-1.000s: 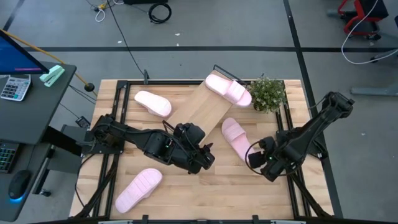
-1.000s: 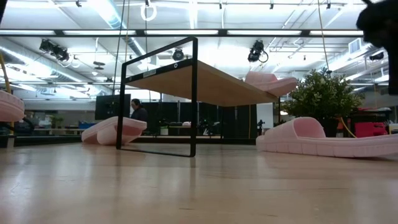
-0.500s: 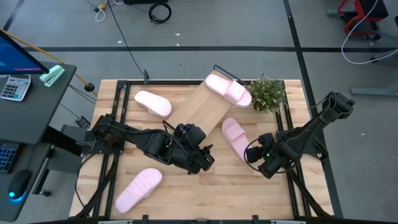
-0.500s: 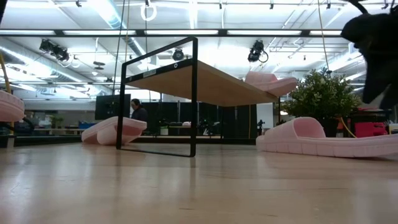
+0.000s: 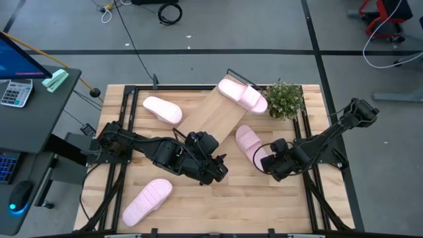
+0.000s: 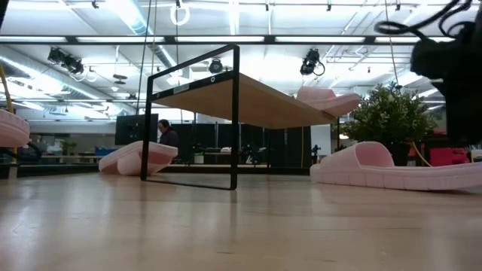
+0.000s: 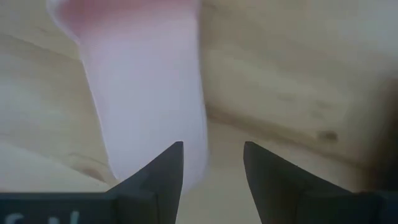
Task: Pick and place slides into the shelf
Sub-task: Put the top right pink slide on the shelf
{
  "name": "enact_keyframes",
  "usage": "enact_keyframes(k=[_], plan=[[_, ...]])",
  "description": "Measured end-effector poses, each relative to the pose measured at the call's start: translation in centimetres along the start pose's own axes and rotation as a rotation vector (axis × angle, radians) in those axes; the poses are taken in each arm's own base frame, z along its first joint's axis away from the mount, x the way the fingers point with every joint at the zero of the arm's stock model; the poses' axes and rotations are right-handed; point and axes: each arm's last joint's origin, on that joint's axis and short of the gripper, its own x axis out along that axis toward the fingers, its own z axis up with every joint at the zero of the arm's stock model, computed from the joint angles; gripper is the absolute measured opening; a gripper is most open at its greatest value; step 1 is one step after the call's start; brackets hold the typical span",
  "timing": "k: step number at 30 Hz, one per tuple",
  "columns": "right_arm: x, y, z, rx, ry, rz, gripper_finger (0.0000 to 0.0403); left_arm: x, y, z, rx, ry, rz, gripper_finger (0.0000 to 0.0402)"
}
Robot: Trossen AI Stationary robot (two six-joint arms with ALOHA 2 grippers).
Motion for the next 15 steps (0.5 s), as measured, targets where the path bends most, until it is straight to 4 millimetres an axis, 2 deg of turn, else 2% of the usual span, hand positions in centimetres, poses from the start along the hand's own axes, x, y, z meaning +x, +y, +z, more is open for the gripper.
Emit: enact_keyframes(k=[9,15], plan=[[-0.3,-0.5,-0.8,0.116,0.034,0.034,0.0174,0.0,0.0,0.0,0.0,0.0,0.0,0.0231],[0.7,-1.0,-1.9,0.259,0.059,0.074,0.0174,0.0,0.0,0.0,0.0,0.0,-0.001,0.0231]])
